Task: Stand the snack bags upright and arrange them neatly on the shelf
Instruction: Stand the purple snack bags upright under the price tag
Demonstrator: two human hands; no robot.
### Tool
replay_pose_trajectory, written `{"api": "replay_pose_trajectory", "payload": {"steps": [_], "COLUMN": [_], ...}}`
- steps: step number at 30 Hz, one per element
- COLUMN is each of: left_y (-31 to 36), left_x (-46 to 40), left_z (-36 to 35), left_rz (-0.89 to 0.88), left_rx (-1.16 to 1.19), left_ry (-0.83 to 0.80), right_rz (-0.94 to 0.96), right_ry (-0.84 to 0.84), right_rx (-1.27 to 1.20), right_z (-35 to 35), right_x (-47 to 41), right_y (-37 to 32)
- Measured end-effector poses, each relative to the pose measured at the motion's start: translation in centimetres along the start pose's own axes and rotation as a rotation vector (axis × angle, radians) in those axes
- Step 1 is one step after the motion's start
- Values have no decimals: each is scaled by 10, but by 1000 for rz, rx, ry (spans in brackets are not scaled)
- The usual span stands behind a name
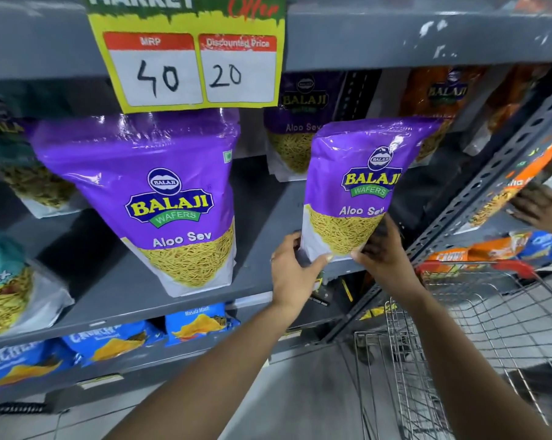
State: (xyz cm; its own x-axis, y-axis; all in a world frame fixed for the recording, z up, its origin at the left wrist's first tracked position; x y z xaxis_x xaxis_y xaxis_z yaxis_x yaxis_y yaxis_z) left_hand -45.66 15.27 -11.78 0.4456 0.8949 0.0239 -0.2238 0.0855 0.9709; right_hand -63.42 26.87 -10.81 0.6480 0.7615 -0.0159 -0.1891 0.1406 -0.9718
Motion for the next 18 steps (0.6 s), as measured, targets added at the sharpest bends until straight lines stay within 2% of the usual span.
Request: {"api": "replay_pose_trajectory", "payload": {"steps": [2,4,6,8,12,13,16,18], "left_y": [-3,-11,-25,-47,-65,-65,-57,-54], "left_x": [11,29,51,74,85,74,27,9], "left_z": [13,38,78,130,231,245,251,247], "left_rz": [19,21,-1,0,-51,-46,-44,-36], "left_rx": [43,138,190,178,101,72,38,12], "left_ry": [17,100,220,347,546,521,250,124], "right_rz": [59,174,250,257,163,118,65,66], "right_ry": [200,430,494,365,-108,-200,-419,-472], "right_rx": [-23,0,-64,-82,26,38,42,60], "right_z": [8,13,-11,-62,-177,-198,-239,-255], "right_x": [16,43,67,72,49,41,26,24], "right_y": [-6,-18,-27,-36,-45,-45,-49,-50]}}
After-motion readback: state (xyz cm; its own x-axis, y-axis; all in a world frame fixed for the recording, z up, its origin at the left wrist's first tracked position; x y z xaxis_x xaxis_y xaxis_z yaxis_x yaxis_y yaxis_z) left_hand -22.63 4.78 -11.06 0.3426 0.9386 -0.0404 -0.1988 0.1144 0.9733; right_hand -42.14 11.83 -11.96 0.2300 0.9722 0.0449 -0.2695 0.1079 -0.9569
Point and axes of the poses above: each hand's wrist, its own x-axis away from the middle knuckle, its own z-axis out of the back of the hand, y = z × x, the point moved 10 cm from there along -x, towards the middle knuckle, and after that the axes turned 1 degree about y, right-handed, at the moved point
